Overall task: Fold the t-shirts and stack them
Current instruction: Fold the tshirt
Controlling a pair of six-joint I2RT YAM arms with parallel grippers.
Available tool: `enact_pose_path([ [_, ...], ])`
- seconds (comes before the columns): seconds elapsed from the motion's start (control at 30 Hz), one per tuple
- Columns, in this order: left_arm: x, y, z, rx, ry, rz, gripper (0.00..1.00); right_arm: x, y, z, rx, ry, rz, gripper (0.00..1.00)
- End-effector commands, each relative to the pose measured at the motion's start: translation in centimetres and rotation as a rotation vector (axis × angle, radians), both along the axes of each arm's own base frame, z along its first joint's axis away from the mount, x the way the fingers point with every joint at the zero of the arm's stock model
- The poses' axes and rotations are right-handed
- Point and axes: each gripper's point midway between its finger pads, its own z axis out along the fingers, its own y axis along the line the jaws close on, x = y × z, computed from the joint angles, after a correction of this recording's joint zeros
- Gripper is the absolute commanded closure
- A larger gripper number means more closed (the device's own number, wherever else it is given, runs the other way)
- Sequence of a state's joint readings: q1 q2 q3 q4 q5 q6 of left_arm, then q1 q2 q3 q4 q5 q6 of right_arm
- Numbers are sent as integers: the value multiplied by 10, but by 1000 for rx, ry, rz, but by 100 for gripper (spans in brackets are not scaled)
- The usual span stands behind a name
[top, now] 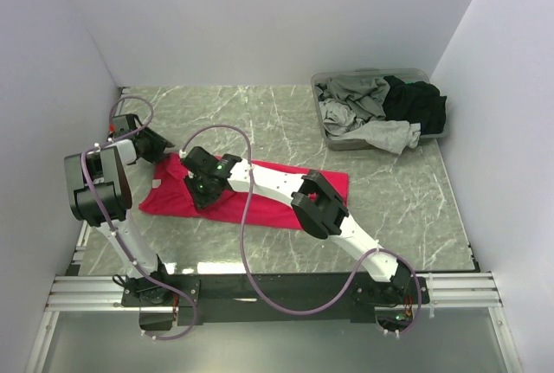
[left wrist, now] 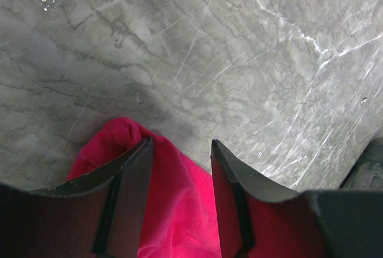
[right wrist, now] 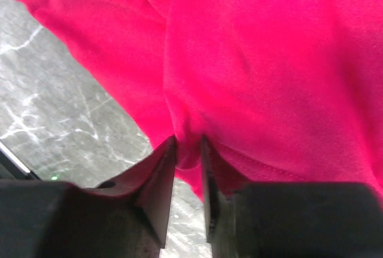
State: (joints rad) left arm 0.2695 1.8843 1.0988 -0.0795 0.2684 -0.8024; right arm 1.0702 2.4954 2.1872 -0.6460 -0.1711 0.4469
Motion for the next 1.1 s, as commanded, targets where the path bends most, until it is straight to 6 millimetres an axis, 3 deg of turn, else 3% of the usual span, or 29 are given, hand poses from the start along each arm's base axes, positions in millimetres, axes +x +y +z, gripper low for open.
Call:
enact_pose_path([
  [0.0, -5, 3, -4, 6, 13, 5, 50, 3, -1, 3, -15, -34, -3, 73],
  [0.03, -5, 3, -5, 6, 14, 5, 50, 3, -2, 8, -11, -41, -5, 79],
  [0.17, -5, 6, -6, 7, 15, 10, 50, 2, -6, 15, -5, -46, -4, 89],
  [0.53, -8, 14, -12, 11, 27, 27, 51, 5, -13, 58, 38, -75, -2, 88],
  [0.73, -10, 14, -15, 14, 33, 31, 51, -2, -18, 64, 30, -58, 17, 89],
  [1.07, -9, 20, -15, 27, 39, 46, 51, -22, -29, 52, -1, 1, 59, 89],
])
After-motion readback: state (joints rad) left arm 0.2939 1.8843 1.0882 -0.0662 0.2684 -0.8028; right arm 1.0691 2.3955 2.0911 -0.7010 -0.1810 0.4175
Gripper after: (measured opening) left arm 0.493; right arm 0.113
